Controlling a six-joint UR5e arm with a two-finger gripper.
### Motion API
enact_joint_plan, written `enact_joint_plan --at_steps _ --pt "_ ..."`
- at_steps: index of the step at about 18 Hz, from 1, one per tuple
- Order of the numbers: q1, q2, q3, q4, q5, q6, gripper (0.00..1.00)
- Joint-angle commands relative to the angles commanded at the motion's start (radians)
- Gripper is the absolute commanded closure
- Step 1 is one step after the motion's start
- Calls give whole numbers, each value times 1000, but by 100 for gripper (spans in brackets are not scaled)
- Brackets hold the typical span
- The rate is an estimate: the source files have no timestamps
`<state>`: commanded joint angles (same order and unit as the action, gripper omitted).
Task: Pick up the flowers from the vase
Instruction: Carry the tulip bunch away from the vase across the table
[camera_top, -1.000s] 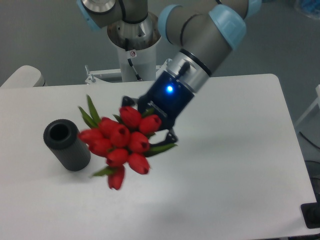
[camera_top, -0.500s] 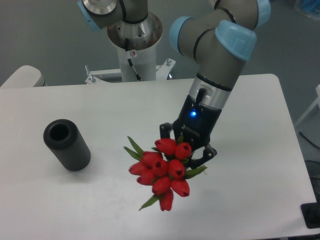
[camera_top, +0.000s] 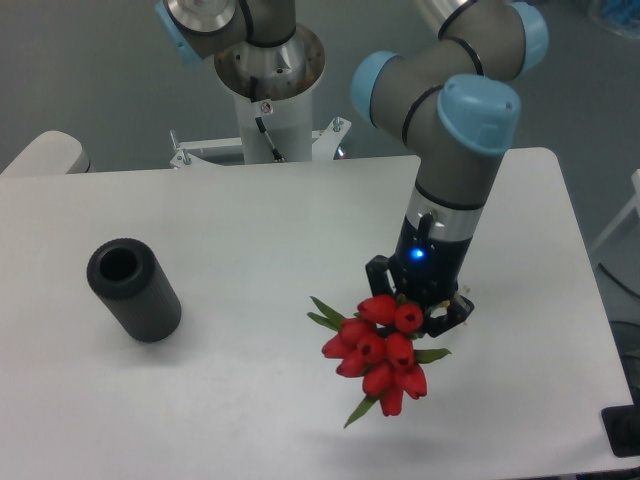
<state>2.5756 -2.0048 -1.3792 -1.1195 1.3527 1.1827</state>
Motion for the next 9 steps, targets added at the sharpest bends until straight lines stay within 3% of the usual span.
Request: enact_joint_plan --at_steps 3,9 --pt "-23 -46 69 -100 113 38 100" --pt "-29 -117 103 -105 216 159 100"
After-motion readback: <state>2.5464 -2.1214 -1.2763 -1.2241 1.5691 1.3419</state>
